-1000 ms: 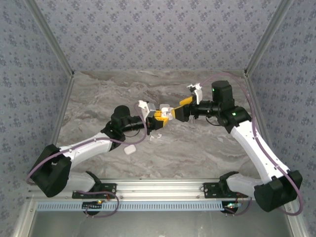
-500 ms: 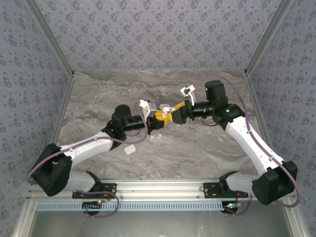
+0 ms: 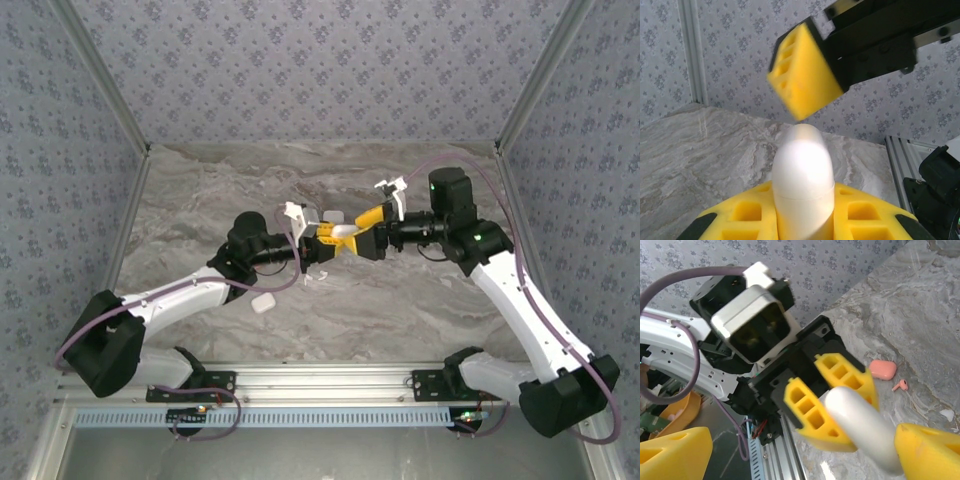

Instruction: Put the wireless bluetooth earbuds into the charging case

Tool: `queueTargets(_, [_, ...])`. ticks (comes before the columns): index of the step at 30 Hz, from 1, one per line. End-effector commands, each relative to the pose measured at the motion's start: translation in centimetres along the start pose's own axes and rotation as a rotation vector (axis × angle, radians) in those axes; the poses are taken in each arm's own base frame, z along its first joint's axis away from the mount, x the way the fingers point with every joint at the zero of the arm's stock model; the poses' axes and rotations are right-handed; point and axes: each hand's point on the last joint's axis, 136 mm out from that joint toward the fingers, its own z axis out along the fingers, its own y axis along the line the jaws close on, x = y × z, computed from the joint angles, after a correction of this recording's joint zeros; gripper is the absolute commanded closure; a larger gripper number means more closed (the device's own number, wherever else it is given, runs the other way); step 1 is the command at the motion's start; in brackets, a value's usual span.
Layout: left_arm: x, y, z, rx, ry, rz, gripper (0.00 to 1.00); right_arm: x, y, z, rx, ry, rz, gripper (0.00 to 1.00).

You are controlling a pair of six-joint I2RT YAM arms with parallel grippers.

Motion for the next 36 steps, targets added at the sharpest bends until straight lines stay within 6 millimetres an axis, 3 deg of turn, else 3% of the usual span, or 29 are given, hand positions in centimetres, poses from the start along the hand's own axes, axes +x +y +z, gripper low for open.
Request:
queueTargets(1, [-1.3,0.6,0.1,-0.025,-0.025,0.018,1.0,0.8,-1.1,-0.7,0.113,0.018,0.004,0.04])
queueTargets(5, [-1.1,2.4,-0.2,-0.095,-0.011,-0.036,1.0,0.2,-4.4,-3.6,0.405,-0.041,-0.022,0.0])
queueTargets(10, [0.6,7.5,-1.5,-0.205,0.027,-0.219,1.0,-0.2,-6.5,-7.4,0.618,-0.173,-0.018,0.0])
queueTargets(15, [6.1,13.5,-2.6,-0.393,0.211,-0.435,1.0,0.0,-7.2,-10.3,0.673,-0.34,0.026,0.0])
queueTargets(21, [12.2,19.0,-4.0,-0.544,0.345,-0.667,1.0,1.4,-8.6,-10.4,0.615,-0.39,0.164,0.0])
queueTargets(27, [15.9,21.7,-3.4,-0.576,0.425,-0.766,1.0,1.7,-9.4,-10.5,0.577,-0.42,0.231,0.0])
queueTargets(34, [17.9,22.7,-3.0,-0.588,0.443,-0.82,0.99,2.3,-9.7,-10.6,0.597,-0.398,0.242,0.0])
queueTargets(36, [18.4,22.8,-3.0,-0.591,0.454,-0.832,0.92,2.5,-9.8,-10.5,0.594,-0.392,0.246,0.0])
